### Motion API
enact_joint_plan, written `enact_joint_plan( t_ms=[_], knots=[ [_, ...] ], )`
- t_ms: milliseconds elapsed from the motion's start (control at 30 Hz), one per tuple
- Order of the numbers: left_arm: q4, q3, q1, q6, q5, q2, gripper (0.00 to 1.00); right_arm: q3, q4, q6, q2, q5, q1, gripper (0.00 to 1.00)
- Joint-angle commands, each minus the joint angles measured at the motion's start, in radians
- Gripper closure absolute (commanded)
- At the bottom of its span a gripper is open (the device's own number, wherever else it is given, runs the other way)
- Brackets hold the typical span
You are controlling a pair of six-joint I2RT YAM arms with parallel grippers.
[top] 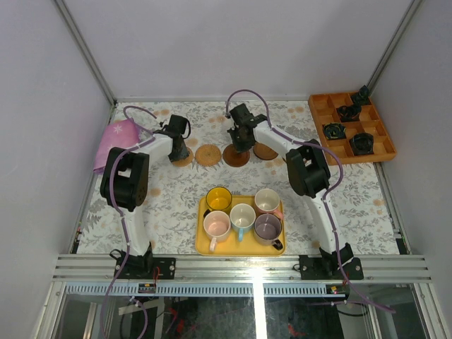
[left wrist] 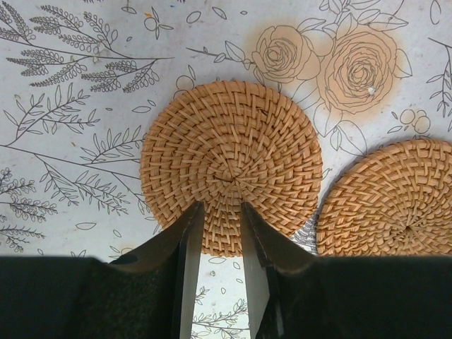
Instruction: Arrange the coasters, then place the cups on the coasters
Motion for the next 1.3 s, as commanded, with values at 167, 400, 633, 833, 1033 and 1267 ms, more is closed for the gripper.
enact_joint_plan(
  t_ms=[167, 400, 633, 833, 1033, 1267],
  knots=[
    [-0.044, 0.065, 0.006, -0.008, -0.005, -0.039, 0.71, -0.091, 0.067, -0.045, -0.211, 0.122, -0.011, 1.0],
    [-0.05, 0.087, 0.007, -0.006, -0.037, -0.086, 0.61, -0.113, 0.098, -0.057, -0.259, 0.21, -0.023, 0.99],
    [-0.05, 0.077, 0.006, -0.006, -0.049, -0.113, 0.4, -0.087, 0.04, -0.012, -0.188, 0.208, -0.102, 1.0],
    [-0.031, 0.057, 0.007, -0.004, -0.046, -0.125, 0.33, -0.088, 0.034, 0.005, -0.14, 0.172, -0.165, 1.0],
    [-0.031, 0.061, 0.006, -0.005, -0.03, -0.102, 0.33, -0.094, 0.027, 0.011, -0.107, 0.158, -0.188, 1.0],
    [-0.023, 0.075, 0.006, -0.01, 0.014, -0.075, 0.34, -0.147, 0.032, 0.02, -0.101, 0.092, -0.19, 1.0]
  ],
)
